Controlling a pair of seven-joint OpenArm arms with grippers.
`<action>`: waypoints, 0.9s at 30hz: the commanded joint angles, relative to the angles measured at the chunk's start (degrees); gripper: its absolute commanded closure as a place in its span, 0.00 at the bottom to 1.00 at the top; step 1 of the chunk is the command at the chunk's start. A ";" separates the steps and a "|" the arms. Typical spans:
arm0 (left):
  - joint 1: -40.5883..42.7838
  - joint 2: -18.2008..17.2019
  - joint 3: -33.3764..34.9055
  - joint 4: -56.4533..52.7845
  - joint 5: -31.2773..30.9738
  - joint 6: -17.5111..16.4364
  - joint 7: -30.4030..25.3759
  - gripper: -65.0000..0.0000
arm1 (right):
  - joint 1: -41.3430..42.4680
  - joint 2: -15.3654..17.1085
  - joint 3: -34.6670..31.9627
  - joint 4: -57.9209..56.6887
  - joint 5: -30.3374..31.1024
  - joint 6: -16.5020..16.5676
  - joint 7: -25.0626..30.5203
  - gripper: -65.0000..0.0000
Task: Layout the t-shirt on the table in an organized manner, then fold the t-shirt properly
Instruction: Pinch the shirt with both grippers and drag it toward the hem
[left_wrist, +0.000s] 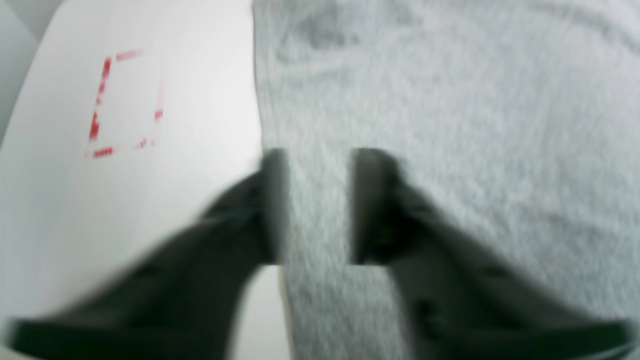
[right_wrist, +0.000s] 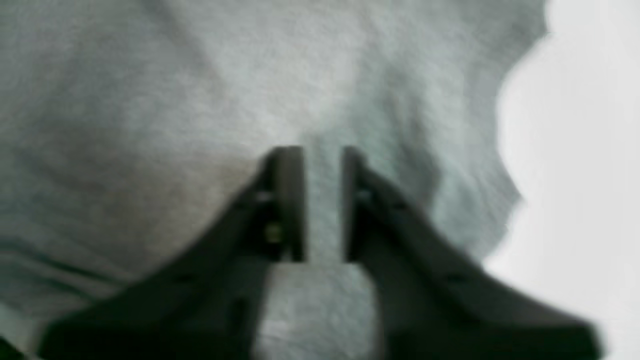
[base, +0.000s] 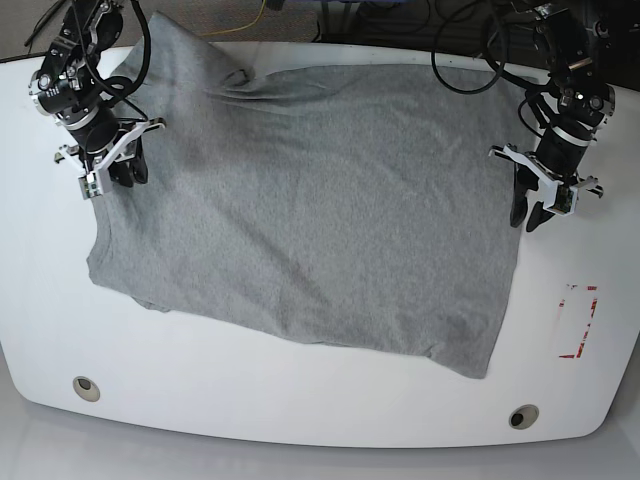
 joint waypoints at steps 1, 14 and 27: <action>-0.33 -0.39 1.72 1.10 3.04 0.29 -1.66 1.00 | 0.20 0.85 -0.33 0.73 0.52 0.16 1.16 1.00; 0.90 1.98 6.64 -1.89 12.88 0.29 -1.92 1.00 | 0.03 -3.20 -2.97 0.03 -12.31 0.47 1.34 1.00; 0.55 1.63 7.61 -12.36 17.19 0.29 -1.83 1.00 | -0.06 -2.84 -2.97 -12.90 -12.93 0.47 5.73 1.00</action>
